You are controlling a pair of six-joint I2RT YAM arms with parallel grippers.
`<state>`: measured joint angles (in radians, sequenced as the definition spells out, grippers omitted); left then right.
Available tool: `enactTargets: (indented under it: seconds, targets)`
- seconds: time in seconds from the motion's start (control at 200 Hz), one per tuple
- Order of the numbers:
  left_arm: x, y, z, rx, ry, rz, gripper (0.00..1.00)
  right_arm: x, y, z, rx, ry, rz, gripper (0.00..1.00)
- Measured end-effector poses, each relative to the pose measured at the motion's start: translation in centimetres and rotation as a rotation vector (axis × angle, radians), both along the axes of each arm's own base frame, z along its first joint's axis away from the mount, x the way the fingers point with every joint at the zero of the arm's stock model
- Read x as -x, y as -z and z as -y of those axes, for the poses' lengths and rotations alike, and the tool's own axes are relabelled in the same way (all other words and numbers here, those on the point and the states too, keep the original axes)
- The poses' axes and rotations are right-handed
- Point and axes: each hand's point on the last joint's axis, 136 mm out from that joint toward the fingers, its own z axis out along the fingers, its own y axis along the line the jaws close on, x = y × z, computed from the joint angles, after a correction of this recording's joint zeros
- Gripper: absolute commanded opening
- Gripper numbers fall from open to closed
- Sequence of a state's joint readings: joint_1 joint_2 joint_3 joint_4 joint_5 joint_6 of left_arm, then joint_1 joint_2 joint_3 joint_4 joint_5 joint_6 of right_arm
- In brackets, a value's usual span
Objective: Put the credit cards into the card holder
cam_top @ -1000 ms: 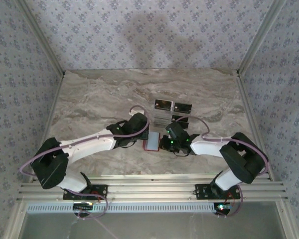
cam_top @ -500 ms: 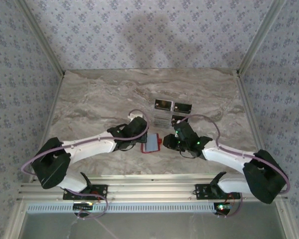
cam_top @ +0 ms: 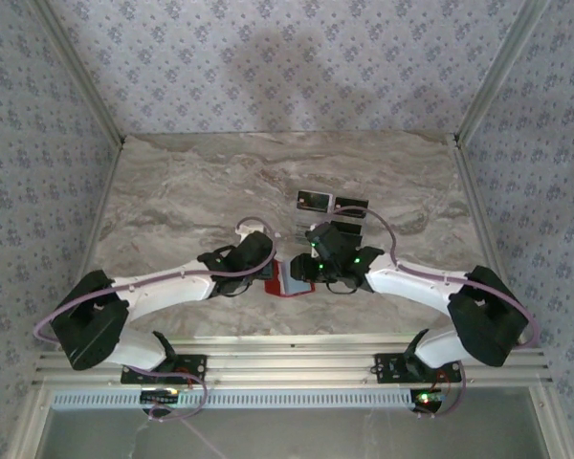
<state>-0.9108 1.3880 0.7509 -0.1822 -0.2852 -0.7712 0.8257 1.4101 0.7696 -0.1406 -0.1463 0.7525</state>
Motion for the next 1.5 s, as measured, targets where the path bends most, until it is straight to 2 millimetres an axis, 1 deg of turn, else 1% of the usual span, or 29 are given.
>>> enactTargets:
  seconds: [0.1,0.145,0.34,0.59,0.7,0.775,0.834,0.914,0.944,1.004,1.119,1.284,1.434,1.499]
  targets:
    - [0.0,-0.1,0.0,0.002,0.0,0.002,0.0,0.0,0.0,0.0,0.006,-0.007,0.003,0.45]
    - [0.0,-0.1,0.0,0.003,0.0,0.003,0.0,0.0,0.2,0.0,0.012,-0.008,0.0,0.46]
    - [-0.1,0.2,0.0,0.008,-0.001,0.007,0.0,0.1,2.0,0.1,0.048,-0.01,-0.033,0.46]
    - [-0.5,1.0,-0.9,0.007,-0.021,0.01,0.0,-0.1,4.9,0.2,0.089,-0.006,-0.086,0.47]
    - [-0.7,1.5,-1.4,0.004,-0.027,0.008,0.0,-0.2,5.5,0.1,0.088,-0.007,-0.098,0.47]
    - [-0.8,2.2,-2.0,-0.01,-0.038,-0.001,0.11,-0.4,5.4,-0.1,0.077,-0.008,-0.094,0.48]
    - [-0.8,2.8,-2.6,-0.025,-0.05,-0.012,0.26,-0.5,5.4,-0.3,0.067,-0.01,-0.092,0.49]
    - [-0.8,3.5,-3.3,-0.053,-0.058,-0.025,0.41,-0.6,5.4,-0.5,0.055,-0.013,-0.091,0.51]
    - [-0.7,3.7,-3.5,-0.059,-0.064,-0.03,0.43,-0.6,5.4,-0.6,0.051,-0.015,-0.093,0.52]
    - [-0.7,4.1,-3.8,-0.07,-0.07,-0.039,0.45,-0.6,5.4,-0.8,0.044,-0.017,-0.093,0.54]
    - [-0.4,4.5,-4.0,-0.089,-0.069,-0.054,0.43,-0.7,5.2,-1.1,0.027,-0.02,-0.097,0.58]
    - [-0.2,5.4,-4.4,-0.117,-0.072,-0.076,0.29,-0.8,5.0,-1.8,0.006,-0.034,-0.105,0.61]
    - [-0.1,5.9,-4.5,-0.13,-0.07,-0.086,0.22,-0.8,4.8,-3.0,-0.009,-0.058,-0.115,0.61]
    - [-0.1,6.0,-4.5,-0.131,-0.07,-0.087,0.21,-0.6,4.7,-3.7,-0.015,-0.072,-0.116,0.61]
